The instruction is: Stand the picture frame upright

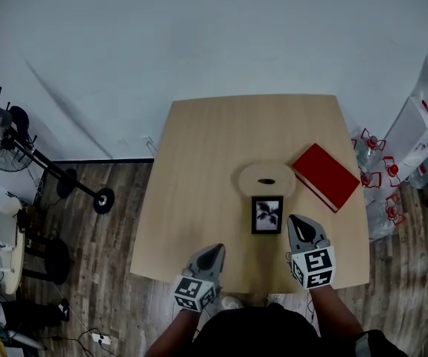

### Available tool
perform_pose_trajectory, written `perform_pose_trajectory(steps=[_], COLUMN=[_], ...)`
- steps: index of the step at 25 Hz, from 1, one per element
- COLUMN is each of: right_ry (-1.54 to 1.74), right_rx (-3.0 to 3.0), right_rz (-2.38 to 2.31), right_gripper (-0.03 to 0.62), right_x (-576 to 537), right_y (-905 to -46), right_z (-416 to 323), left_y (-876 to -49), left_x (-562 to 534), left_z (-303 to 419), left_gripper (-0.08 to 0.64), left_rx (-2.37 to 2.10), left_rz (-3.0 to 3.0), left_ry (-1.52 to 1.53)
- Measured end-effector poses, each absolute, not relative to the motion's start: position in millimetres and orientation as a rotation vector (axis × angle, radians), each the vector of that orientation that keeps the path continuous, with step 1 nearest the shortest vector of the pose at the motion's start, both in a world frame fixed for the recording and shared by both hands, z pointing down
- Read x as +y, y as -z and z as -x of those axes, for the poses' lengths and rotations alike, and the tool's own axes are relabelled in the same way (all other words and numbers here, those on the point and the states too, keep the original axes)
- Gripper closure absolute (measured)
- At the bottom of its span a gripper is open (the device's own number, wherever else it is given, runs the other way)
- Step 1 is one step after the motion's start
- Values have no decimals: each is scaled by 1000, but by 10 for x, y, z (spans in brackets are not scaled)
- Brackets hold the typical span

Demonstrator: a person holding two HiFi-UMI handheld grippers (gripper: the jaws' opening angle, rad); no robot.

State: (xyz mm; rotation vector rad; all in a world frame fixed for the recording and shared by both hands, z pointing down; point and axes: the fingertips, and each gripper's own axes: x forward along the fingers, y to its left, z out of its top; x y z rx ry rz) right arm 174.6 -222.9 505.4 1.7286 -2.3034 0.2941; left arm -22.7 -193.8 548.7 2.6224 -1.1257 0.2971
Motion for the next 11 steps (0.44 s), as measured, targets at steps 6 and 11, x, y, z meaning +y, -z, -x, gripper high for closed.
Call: perform_pose_trajectory(steps=[6,11], right_ry=[-255,-225], right_rx=[-2305,-2309], right_rz=[-1727,-1722], right_gripper=[583,583], right_x=[-2157,-2139], right_y=[-5001,-4958], right_z=[-1770,-1765], left_y=[-5371,-5354], left_x=[-1988,-1994], left_z=[87,48], left_gripper=[565,565], left_rx=[-1126,-1122], left_rz=[-2649,-2649], left_ry=[-266,-260])
